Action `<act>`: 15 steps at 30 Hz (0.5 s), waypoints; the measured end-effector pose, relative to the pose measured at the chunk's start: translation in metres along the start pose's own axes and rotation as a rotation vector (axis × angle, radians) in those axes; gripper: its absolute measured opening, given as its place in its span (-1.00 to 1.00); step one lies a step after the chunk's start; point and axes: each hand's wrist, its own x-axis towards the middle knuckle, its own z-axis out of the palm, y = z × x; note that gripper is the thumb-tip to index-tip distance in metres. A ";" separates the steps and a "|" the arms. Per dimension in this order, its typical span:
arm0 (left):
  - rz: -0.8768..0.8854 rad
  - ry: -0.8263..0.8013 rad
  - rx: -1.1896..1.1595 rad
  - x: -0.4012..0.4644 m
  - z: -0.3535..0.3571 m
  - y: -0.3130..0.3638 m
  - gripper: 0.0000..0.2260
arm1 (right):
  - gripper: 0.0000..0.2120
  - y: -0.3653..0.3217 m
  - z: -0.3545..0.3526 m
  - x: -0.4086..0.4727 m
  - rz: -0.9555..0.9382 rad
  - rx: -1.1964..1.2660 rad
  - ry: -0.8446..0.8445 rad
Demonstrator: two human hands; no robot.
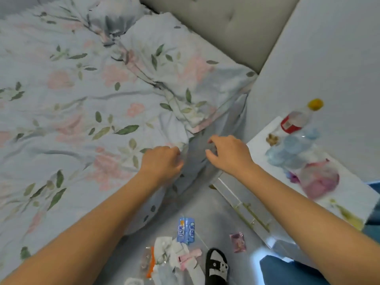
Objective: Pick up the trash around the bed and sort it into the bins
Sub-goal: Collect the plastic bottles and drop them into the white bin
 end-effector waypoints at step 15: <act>0.498 0.050 -0.090 0.192 -0.089 0.308 -0.36 | -0.57 0.233 -0.131 -0.034 0.335 0.019 0.050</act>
